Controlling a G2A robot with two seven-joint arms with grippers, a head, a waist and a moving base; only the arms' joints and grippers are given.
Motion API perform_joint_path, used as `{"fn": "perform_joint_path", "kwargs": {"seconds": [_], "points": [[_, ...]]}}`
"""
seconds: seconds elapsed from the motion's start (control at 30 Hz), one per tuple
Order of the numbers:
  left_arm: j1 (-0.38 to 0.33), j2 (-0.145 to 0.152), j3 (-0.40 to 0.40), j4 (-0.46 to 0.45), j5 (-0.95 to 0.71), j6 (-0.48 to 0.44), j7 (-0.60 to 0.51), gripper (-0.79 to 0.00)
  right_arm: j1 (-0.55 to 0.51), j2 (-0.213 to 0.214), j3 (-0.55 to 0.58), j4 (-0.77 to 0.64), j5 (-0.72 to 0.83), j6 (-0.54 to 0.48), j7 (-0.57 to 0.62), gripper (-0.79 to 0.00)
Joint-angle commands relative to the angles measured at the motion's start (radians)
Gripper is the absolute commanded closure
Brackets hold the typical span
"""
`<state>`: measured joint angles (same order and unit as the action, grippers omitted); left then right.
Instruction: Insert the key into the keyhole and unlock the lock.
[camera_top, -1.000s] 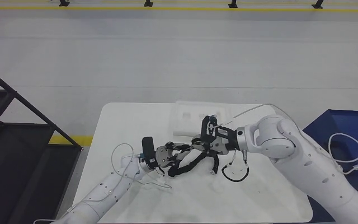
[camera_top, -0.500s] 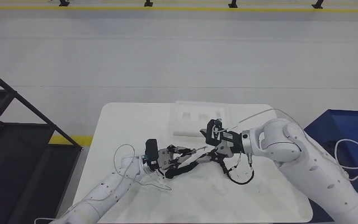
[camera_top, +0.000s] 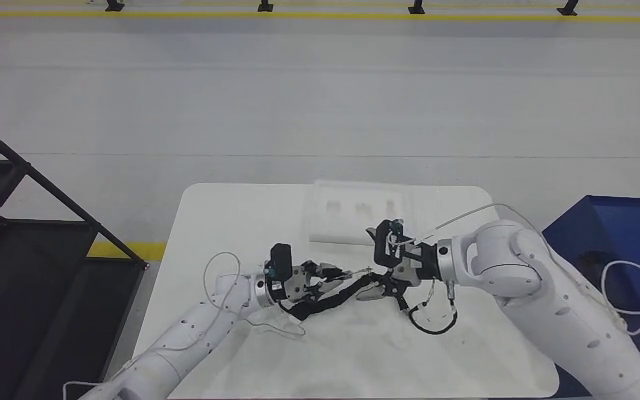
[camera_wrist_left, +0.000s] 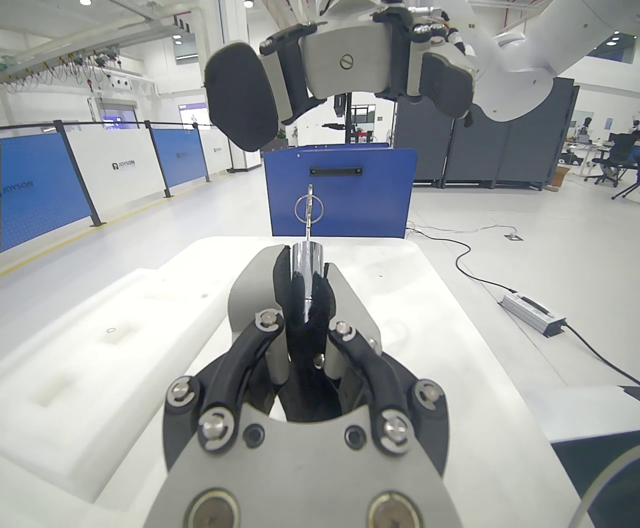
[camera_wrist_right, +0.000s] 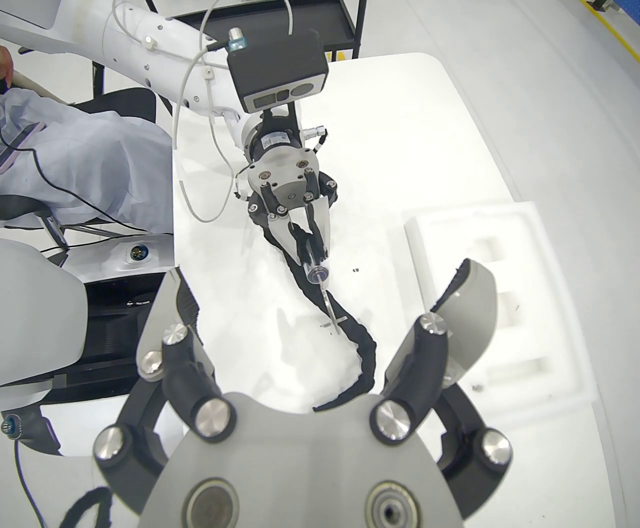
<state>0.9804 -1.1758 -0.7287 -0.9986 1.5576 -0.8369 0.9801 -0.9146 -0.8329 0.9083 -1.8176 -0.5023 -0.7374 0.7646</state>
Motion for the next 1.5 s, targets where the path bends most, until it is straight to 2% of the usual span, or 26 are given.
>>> {"fn": "perform_joint_path", "kwargs": {"seconds": [0.0,0.27,0.4,0.57,0.8,1.1,1.47], "points": [[-0.002,0.002,-0.008,-0.003,-0.010,-0.014,-0.017,-0.785,-0.004,-0.003,-0.005,0.011,-0.014,-0.006,-0.019,-0.785],[-0.032,0.018,-0.045,-0.030,-0.029,-0.103,-0.100,-0.785,-0.015,-0.018,-0.014,0.066,-0.103,-0.012,-0.147,-0.785],[-0.083,0.030,-0.075,-0.031,-0.042,-0.172,-0.169,-0.785,-0.009,-0.034,-0.030,0.122,-0.195,-0.013,-0.261,-0.785],[-0.167,0.051,-0.048,0.000,-0.069,-0.175,-0.220,-0.785,0.031,-0.059,-0.052,0.209,-0.294,-0.045,-0.415,-0.785],[-0.326,0.090,0.067,0.058,-0.186,-0.175,-0.269,-0.785,0.132,-0.094,-0.079,0.375,-0.329,-0.152,-0.534,-0.785],[-0.533,0.138,0.267,0.096,-0.426,-0.175,-0.358,-0.785,0.325,-0.138,-0.110,0.557,-0.214,-0.269,-0.481,-0.785],[-0.780,0.173,0.506,0.066,-0.791,-0.175,-0.598,-0.785,0.487,-0.171,-0.171,0.646,-0.074,-0.275,-0.402,-0.785]]}}
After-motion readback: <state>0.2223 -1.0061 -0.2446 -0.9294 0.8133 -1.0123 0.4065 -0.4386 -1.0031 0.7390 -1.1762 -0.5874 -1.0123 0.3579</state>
